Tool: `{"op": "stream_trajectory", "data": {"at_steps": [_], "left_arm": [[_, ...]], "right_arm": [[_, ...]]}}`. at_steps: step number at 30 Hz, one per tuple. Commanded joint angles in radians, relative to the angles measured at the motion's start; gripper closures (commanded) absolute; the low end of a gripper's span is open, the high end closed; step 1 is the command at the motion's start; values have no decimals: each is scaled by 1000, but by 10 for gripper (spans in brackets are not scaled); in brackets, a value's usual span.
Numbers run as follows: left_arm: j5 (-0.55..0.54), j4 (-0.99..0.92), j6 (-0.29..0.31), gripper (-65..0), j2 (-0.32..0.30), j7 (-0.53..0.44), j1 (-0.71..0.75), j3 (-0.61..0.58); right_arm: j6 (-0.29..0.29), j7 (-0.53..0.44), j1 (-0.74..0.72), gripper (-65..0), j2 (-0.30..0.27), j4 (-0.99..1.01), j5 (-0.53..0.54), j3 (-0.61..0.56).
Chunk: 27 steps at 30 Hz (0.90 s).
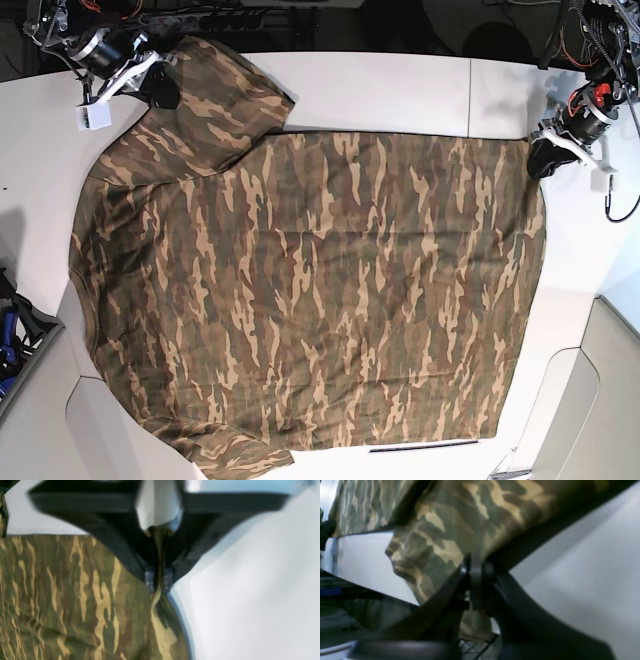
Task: Fold the T-shirt properly
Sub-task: 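Close both grippers on the shoulder corners of the camouflage shirt, then lift the shoulders with both grippers and drag them toward the hem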
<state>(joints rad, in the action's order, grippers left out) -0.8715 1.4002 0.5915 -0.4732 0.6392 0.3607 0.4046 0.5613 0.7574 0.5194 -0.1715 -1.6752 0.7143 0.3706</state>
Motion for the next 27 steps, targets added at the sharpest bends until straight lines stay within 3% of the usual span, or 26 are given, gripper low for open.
{"op": "stream_trajectory", "data": {"at_steps": [1,4,5,12,21,27], "left_arm": [[7,7,0,0,-12,8,5,2],[-8,13,98,0,-17,9,5,3],[-25,16,107,0,-21,9,5,3],[-113,78,107,0,-31,64,6,61],[-127,184,107,0,-31,69,5,127],[-109,196,107,0,-26,-26,-20,127]], "right_arm": [[4,3,5,0,-8,-10,1,2],[4,12,5,0,-8,-19,23,2],[4,26,5,0,-8,-28,38,3],[5,172,5,0,-8,-133,168,55],[16,175,-16,0,-8,-291,237,213],[19,175,-129,0,-8,-281,228,232]]}}
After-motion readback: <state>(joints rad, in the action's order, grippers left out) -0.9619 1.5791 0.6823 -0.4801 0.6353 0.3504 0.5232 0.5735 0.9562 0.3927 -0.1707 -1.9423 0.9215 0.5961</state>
